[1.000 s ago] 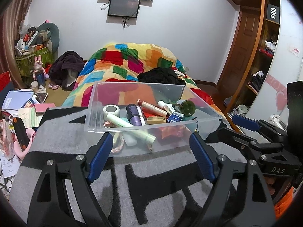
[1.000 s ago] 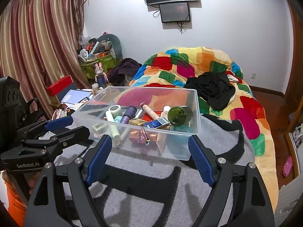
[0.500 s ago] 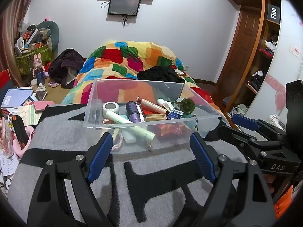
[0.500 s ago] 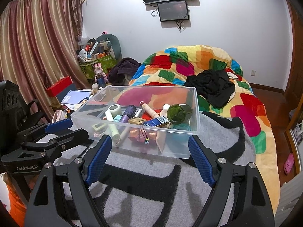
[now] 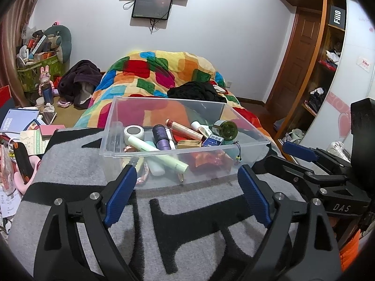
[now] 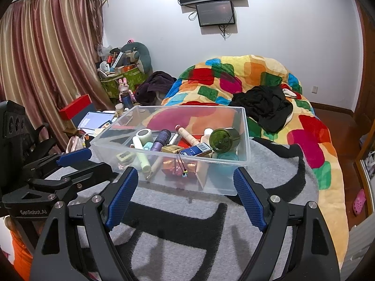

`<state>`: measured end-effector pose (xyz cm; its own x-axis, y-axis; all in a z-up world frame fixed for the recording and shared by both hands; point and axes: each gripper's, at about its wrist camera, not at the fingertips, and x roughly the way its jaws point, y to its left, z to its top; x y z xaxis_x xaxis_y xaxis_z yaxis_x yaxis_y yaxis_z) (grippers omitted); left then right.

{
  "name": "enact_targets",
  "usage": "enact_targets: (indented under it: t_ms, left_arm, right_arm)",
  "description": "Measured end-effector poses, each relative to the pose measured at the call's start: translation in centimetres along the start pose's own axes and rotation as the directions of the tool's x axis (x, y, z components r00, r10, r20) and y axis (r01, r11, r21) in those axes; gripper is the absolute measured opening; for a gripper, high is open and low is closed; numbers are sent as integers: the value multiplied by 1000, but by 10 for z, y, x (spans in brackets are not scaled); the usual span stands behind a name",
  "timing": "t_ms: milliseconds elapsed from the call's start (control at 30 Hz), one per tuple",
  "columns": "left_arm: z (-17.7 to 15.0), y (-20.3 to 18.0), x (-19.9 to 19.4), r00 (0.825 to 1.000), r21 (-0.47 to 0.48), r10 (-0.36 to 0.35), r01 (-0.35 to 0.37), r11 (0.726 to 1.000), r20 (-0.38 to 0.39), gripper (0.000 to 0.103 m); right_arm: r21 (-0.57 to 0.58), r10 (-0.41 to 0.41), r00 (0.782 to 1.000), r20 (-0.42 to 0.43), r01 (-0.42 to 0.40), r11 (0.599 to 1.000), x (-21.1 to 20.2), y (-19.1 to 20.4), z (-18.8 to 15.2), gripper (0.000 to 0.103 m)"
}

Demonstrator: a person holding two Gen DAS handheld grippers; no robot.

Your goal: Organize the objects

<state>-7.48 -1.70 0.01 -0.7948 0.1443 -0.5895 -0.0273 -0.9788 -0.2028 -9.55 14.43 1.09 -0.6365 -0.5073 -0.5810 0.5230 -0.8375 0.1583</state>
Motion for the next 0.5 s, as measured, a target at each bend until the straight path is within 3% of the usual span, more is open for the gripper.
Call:
enact_targets:
  t_ms: [500]
  left_arm:
    - [0, 1, -5, 1000, -2, 5, -5, 1000, 7, 94]
  right_arm:
    - [11, 6, 1000, 0, -6, 1000, 1, 1, -2, 83]
